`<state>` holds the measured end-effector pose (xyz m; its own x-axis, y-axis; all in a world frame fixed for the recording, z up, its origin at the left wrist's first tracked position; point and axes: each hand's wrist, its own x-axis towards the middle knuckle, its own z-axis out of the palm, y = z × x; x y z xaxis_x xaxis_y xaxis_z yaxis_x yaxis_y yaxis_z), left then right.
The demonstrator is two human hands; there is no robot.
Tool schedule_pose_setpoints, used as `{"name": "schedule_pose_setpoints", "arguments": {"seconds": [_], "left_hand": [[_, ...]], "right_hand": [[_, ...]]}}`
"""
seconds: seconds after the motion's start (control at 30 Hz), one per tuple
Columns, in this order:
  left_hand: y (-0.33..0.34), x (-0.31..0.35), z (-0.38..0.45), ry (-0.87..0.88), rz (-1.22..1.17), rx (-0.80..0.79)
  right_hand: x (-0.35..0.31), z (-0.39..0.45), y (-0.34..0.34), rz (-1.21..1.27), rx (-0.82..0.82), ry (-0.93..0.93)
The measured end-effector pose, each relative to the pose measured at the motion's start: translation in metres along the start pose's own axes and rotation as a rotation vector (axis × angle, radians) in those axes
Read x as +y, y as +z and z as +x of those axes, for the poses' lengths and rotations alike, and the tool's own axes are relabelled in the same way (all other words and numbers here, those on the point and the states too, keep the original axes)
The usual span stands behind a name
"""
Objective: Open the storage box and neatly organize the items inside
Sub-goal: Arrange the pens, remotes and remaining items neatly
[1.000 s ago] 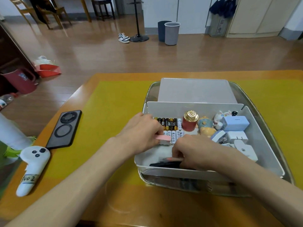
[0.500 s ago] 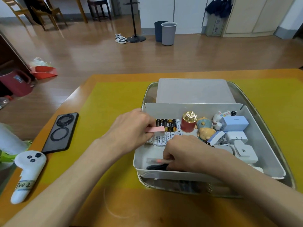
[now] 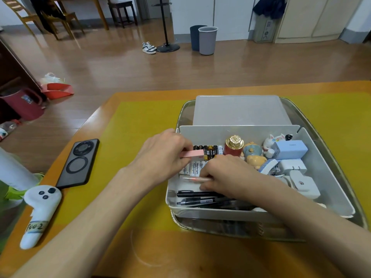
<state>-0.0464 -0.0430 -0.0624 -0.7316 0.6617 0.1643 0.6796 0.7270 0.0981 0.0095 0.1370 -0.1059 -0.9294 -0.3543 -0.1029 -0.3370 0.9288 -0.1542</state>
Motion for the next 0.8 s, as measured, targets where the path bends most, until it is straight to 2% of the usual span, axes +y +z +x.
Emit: {"name": "schedule_pose_setpoints", "arguments": {"seconds": [0.23, 0.3, 0.4, 0.57, 0.7, 0.8], "left_hand": [[0.004, 0.002, 0.002, 0.006, -0.005, -0.006], [0.007, 0.008, 0.003, 0.022, -0.015, -0.018], [0.014, 0.022, 0.005, 0.064, -0.042, -0.03], [0.02, 0.042, 0.014, 0.051, -0.175, -0.032], [0.021, 0.043, 0.015, -0.009, -0.137, -0.07], [0.025, 0.041, 0.007, 0.065, -0.061, -0.237]], "right_hand": [[0.012, -0.012, -0.013, 0.035, 0.018, 0.029], [0.025, -0.023, -0.026, 0.054, 0.09, 0.109], [0.046, -0.037, -0.042, 0.106, 0.298, 0.202], [0.048, -0.044, -0.039, 0.299, 0.303, 0.181], [0.066, -0.047, -0.04, 0.089, 0.255, 0.287], [0.069, -0.047, -0.034, -0.034, 0.236, 0.342]]}}
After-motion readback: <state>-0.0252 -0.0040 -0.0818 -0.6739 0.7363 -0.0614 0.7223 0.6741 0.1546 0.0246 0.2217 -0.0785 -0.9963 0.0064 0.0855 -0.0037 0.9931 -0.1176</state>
